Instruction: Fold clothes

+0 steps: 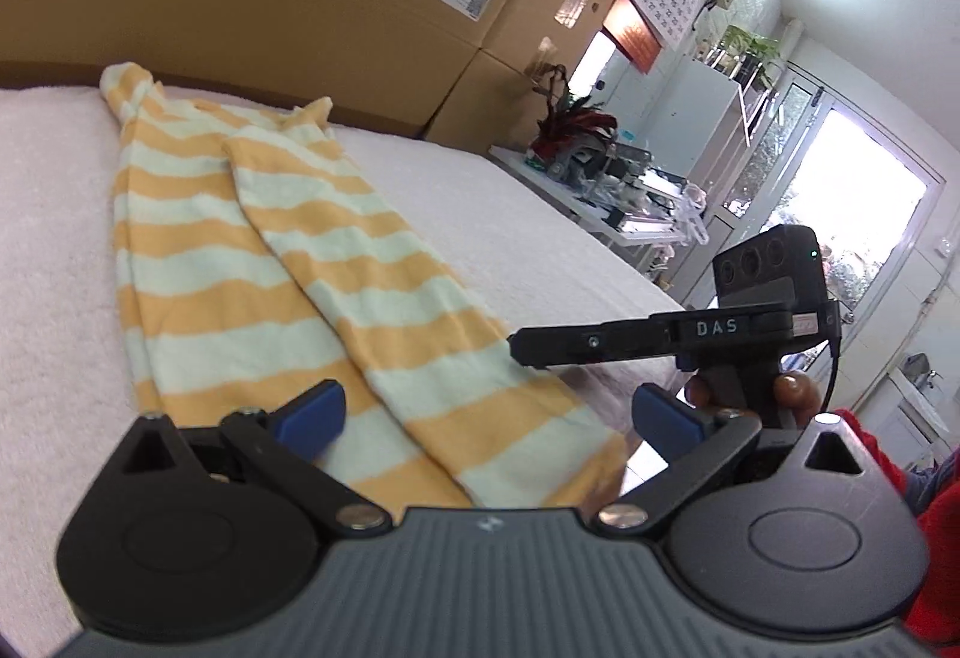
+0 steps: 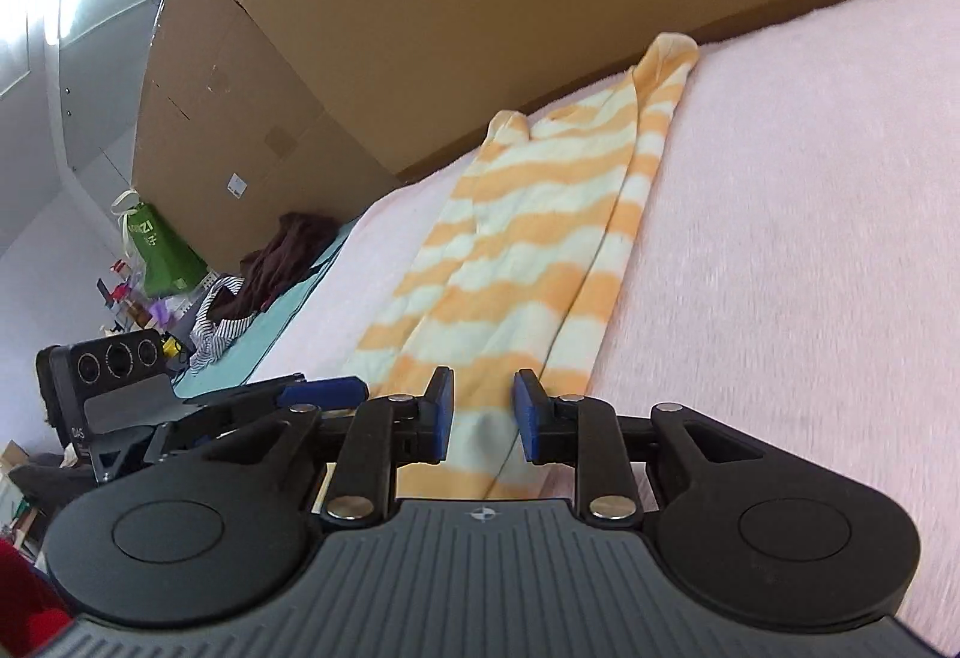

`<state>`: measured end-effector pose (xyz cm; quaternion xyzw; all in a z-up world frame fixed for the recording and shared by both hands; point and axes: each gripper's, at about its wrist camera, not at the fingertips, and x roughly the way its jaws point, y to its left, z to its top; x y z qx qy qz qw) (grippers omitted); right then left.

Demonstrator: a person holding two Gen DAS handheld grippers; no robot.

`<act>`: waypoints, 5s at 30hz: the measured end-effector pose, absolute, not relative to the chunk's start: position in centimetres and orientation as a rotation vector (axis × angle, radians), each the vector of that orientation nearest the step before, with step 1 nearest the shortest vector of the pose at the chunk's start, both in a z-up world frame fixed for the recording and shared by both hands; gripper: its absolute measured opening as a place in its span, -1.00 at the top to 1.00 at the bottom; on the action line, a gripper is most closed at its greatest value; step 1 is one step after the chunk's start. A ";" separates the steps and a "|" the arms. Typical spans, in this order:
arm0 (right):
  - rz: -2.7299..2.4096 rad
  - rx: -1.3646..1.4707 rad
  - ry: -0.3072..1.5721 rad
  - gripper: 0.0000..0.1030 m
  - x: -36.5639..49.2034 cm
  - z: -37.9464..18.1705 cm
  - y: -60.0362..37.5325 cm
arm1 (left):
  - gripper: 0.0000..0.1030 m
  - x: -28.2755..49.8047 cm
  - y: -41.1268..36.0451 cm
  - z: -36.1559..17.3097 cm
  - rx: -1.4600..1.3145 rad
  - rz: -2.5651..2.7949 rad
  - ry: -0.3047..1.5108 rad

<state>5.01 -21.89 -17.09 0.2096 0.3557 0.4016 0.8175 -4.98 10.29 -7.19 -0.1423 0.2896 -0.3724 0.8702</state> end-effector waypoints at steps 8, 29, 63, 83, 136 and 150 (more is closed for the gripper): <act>0.790 0.550 0.736 0.89 3.7 -18.4 -22.1 | -0.73 -6.4 9.1 -8.2 -0.363 -0.775 0.564; 0.797 0.499 0.693 0.45 -2.6 -18.4 -22.9 | -0.35 -9.0 9.2 -8.4 -0.372 -0.722 0.534; 0.727 0.329 0.792 0.64 -4.5 -20.9 -22.7 | 0.57 -11.2 8.8 -6.3 -0.133 -0.624 0.522; 0.861 0.531 0.634 0.51 1.8 -17.9 -22.6 | -0.18 -7.0 8.0 -7.1 -0.237 -0.810 0.555; 0.609 0.738 0.761 0.55 31.1 -18.5 -16.9 | -0.85 4.8 9.1 -6.4 -0.352 -0.850 0.652; 0.577 0.659 0.636 0.62 28.9 -17.7 -17.7 | -0.91 4.7 8.8 -6.3 -0.349 -0.857 0.657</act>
